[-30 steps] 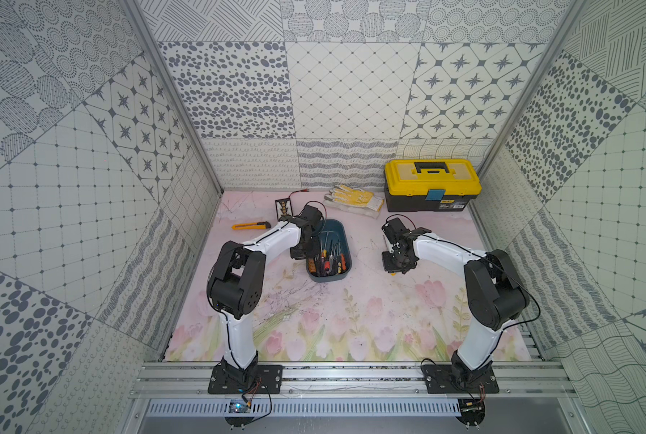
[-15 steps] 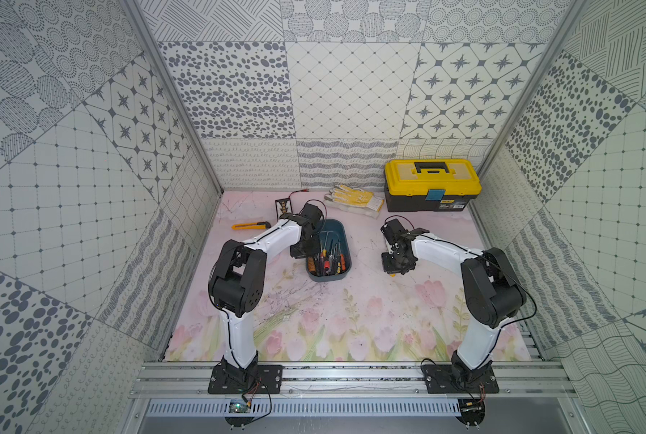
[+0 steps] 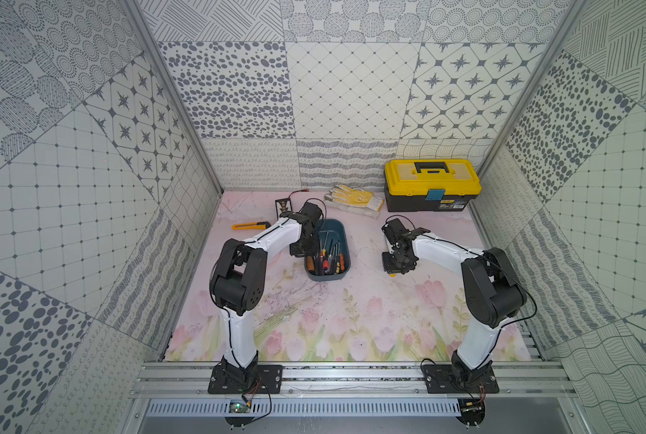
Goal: Take out the screwdriver from the storage box
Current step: Place the screwdriver at the center of the board.
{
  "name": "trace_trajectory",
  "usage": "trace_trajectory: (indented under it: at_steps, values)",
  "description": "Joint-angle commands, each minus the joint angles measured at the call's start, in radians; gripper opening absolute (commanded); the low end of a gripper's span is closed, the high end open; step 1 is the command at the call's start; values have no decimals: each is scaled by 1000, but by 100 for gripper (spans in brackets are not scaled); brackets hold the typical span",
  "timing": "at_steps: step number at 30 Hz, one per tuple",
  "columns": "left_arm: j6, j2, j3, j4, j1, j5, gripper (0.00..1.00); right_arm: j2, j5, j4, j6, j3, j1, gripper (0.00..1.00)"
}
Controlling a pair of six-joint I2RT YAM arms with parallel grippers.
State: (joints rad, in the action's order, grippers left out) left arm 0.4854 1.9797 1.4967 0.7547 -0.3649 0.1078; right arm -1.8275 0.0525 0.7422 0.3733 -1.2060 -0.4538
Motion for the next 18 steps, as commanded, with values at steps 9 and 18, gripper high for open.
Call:
trace_trajectory:
  at_steps: [9,18]
  values:
    - [-16,9,3,77,8,98,46,-43,-54,-15,21,15,-1,31]
    - [-43,9,64,50,38,138,36,15,-57,-14,7,-6,-2,44]
